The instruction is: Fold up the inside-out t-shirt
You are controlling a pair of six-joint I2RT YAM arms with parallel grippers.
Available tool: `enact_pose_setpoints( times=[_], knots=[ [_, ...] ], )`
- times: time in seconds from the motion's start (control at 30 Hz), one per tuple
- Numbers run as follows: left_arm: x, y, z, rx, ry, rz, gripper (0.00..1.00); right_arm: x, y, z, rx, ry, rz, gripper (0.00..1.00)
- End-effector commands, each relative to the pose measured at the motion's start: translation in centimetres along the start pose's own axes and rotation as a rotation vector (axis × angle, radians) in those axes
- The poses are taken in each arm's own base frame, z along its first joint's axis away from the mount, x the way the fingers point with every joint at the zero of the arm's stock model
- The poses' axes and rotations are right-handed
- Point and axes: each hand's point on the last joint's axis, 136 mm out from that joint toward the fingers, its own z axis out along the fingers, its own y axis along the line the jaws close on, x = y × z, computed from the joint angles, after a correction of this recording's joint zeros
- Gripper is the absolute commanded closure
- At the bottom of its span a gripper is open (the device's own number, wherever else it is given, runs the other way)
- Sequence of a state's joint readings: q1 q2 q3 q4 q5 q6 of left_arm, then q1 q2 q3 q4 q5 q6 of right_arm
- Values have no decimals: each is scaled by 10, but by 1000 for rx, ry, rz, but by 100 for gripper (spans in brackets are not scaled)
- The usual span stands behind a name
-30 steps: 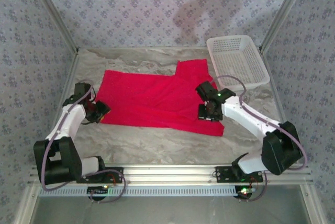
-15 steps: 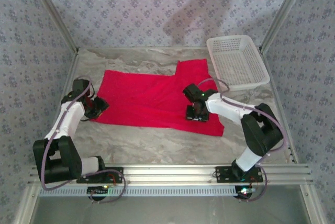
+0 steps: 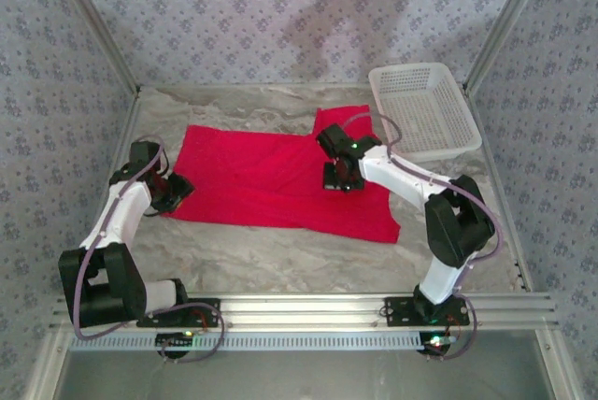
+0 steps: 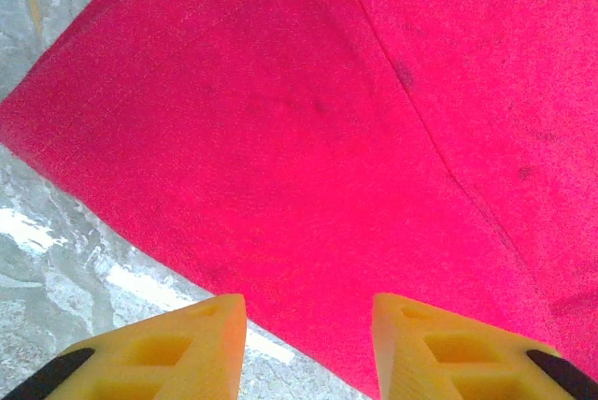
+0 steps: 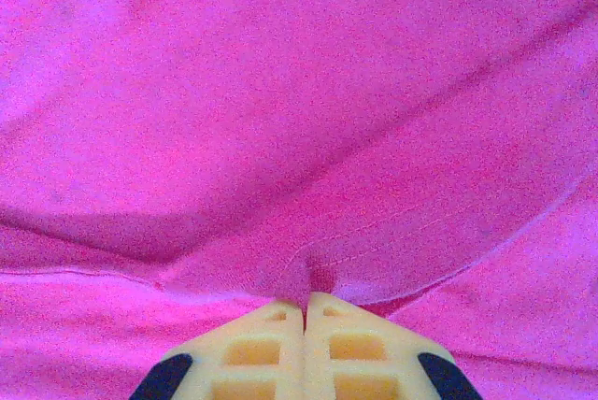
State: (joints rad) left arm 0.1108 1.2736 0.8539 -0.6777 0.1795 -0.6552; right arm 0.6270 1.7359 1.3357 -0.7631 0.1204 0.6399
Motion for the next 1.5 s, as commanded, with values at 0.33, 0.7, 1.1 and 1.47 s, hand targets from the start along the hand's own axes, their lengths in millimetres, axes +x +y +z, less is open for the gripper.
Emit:
enact_pose_setpoints(
  times=[0.33,0.7,1.1,1.47],
  knots=[
    [-3,-26,4,47,16,41,60,-87,16,28,184,-65,-167,55],
    [-22,-31,45,77,69,3,59,36,-10,25,-17,55,13,46],
    [0,66,65,-69,167,-267,60,131,-61,48,105,259,-29,45],
    [-25,43,-6,25,-44,-185,56,96,-41,-23,32,135,-89,38]
  ],
)
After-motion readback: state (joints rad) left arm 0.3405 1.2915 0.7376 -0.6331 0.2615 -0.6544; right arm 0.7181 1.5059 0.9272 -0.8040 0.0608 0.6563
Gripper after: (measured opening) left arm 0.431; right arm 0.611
